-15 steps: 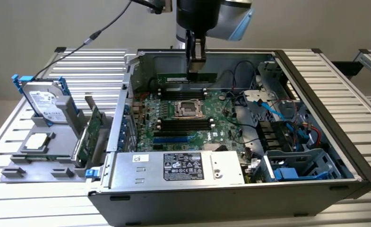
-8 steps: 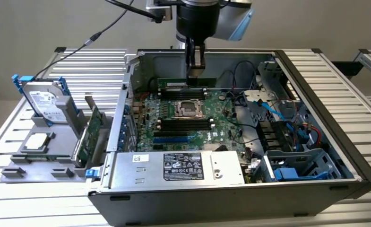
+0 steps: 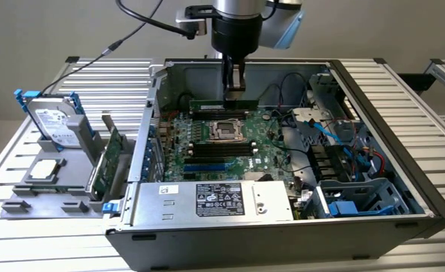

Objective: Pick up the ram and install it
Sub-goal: 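Insert the ram into the slot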

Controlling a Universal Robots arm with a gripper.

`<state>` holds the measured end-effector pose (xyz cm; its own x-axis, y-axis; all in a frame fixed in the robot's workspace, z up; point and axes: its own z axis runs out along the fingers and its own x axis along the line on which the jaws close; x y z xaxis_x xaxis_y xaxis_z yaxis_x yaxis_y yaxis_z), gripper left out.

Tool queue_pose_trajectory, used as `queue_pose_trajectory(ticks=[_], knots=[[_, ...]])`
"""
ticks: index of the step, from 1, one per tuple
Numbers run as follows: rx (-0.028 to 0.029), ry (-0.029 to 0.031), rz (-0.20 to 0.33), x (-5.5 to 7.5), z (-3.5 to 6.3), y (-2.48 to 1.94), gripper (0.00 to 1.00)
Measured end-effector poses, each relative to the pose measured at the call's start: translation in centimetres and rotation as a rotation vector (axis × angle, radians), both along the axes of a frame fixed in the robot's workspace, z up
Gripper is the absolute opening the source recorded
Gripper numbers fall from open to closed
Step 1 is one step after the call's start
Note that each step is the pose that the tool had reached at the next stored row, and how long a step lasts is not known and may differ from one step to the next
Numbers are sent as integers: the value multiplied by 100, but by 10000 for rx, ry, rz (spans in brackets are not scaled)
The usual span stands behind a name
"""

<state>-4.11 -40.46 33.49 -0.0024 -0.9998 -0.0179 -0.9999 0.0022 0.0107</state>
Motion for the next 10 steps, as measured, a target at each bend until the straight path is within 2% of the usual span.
queue_pose_trajectory(ticks=[10], knots=[[0, 0, 0, 0, -182, -31, 14]])
